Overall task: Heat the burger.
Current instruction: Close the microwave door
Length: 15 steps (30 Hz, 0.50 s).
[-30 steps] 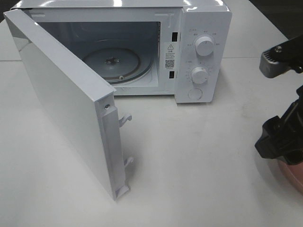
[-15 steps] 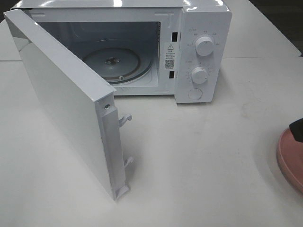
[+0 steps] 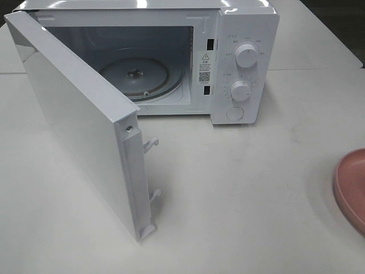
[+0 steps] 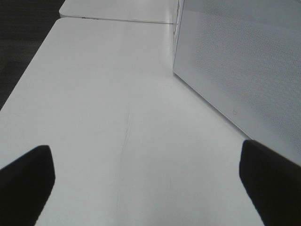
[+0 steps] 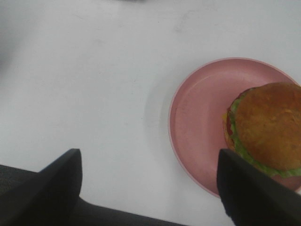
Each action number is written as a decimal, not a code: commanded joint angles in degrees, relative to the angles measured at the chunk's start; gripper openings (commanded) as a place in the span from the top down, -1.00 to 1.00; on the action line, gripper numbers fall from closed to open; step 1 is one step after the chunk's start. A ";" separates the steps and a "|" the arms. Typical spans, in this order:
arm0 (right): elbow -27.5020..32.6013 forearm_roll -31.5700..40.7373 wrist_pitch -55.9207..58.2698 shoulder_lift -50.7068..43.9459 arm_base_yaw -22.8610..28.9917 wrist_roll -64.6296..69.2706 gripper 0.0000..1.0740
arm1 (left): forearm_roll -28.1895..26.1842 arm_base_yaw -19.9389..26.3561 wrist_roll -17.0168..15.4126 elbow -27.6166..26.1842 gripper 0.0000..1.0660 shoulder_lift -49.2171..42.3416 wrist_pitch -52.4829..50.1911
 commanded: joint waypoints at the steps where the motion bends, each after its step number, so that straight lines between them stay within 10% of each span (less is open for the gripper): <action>1: 0.40 0.74 2.69 -6.42 -4.35 -2.12 -0.42 | 0.17 0.23 0.00 0.23 -0.88 -1.38 -0.34; 15: 4.53 4.87 3.95 -21.60 -10.37 -5.56 -0.42 | 0.17 0.23 0.00 0.23 -0.88 -1.38 -0.34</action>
